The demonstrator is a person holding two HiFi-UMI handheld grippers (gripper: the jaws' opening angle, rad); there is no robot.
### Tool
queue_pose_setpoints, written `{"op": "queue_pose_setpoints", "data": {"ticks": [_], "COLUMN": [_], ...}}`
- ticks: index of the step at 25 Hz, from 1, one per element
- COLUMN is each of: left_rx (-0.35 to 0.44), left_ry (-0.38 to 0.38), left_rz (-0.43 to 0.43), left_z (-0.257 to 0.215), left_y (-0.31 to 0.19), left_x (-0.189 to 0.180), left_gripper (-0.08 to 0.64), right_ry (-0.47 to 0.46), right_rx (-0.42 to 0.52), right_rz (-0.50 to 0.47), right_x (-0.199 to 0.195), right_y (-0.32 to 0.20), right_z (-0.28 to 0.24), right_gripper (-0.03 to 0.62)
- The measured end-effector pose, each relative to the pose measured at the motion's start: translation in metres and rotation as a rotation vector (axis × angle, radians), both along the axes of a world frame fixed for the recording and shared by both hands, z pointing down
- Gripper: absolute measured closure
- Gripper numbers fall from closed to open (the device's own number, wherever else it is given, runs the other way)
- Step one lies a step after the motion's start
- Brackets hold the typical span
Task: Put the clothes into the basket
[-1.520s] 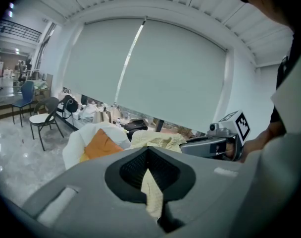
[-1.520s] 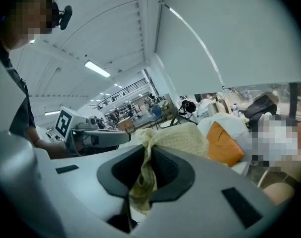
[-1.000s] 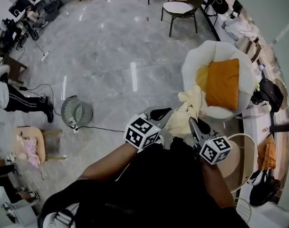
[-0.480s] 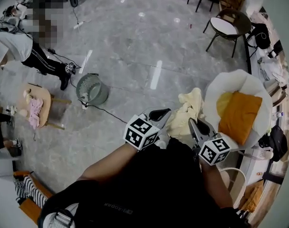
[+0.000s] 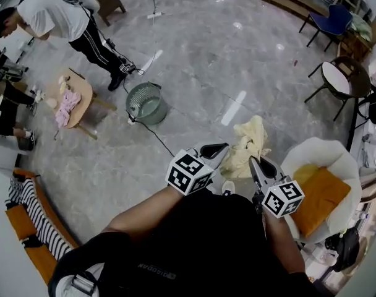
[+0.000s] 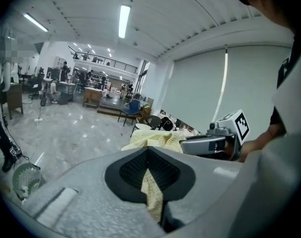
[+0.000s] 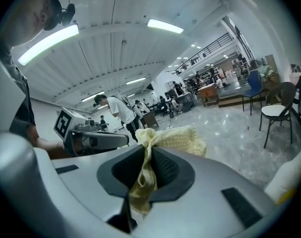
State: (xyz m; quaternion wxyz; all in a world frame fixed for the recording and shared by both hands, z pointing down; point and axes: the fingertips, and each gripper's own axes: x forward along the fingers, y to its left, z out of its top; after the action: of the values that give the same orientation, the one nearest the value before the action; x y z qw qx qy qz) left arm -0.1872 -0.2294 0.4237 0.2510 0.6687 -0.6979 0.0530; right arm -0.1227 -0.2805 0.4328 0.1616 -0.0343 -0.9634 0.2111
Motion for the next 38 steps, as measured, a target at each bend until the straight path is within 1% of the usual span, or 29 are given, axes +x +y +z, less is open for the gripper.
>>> {"op": "queue_pose_setpoints", "data": {"ticks": [5,11,17,22,26,30,34,38], "left_rx": [-0.006,-0.008,-0.062,-0.080,-0.068,-0.062,-0.039,-0.032], "left_ry": [-0.001,-0.010,-0.001,0.007,0.005,0.018,0.020,0.021], "left_rz": [-0.088,-0.209,-0.323,-0.412,-0.471,-0.510,-0.545,-0.581], "left_z": [0.001,0.014,0.031,0.032,0.029,0.031,0.026,0.027], "left_y": [-0.006,-0.009,0.008,0.030,0.049,0.065,0.082,0.107], "left_x": [-0.019,-0.037,-0.038,-0.049,-0.066,-0.085,-0.114,-0.149], "left_gripper": [0.560,0.560,0.560,0.560,0.560,0.560,0.560,0.560], "right_ry": [-0.012,-0.007,-0.007,-0.004,0.000,0.008,0.024,0.036], "right_rx": [0.008,0.005,-0.027,-0.050,-0.047,-0.039,-0.025,-0.007], "right_rz": [-0.093,-0.211,-0.331,-0.405,-0.466,-0.500,-0.532,-0.564], "right_x": [-0.026,-0.048,-0.064,-0.077,-0.094,-0.114,-0.142,-0.177], "right_y": [-0.012,-0.018,-0.010,0.007,0.026,0.041,0.057,0.077], "right_z": [-0.002,0.016,0.030,0.033,0.033,0.032,0.034,0.035], "right_gripper": [0.534,0.534,0.534,0.534,0.534,0.534,0.534,0.534]}}
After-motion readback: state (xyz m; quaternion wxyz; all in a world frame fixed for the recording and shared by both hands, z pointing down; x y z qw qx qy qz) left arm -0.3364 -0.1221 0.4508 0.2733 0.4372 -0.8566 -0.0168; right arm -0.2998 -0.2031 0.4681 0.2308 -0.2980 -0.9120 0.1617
